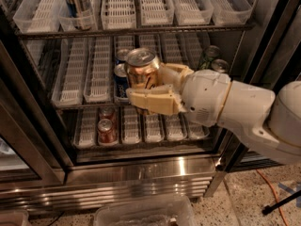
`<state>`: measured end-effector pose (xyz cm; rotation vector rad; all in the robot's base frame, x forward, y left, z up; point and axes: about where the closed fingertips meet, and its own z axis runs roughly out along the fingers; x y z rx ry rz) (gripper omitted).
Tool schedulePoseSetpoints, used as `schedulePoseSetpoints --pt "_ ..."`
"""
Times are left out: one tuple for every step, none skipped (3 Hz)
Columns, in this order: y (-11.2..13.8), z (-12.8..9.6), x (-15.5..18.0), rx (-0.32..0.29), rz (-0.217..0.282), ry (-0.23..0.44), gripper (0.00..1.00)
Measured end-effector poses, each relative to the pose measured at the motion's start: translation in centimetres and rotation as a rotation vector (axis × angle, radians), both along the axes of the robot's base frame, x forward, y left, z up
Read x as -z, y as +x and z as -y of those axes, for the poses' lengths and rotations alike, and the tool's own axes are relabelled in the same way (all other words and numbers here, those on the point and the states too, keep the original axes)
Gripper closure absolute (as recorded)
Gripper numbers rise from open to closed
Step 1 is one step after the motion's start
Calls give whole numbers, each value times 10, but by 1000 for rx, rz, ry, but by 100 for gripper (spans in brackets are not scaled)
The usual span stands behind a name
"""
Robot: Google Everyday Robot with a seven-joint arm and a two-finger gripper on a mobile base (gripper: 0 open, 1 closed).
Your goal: Pick orange can from top shelf of fridge
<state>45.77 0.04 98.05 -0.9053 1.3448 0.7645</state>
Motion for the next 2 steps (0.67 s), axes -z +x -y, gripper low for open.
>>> schedulePoseSetpoints --pt "-5 -2 16 27 -53 -8 100" --pt "-5 -2 18 27 -57 -10 100"
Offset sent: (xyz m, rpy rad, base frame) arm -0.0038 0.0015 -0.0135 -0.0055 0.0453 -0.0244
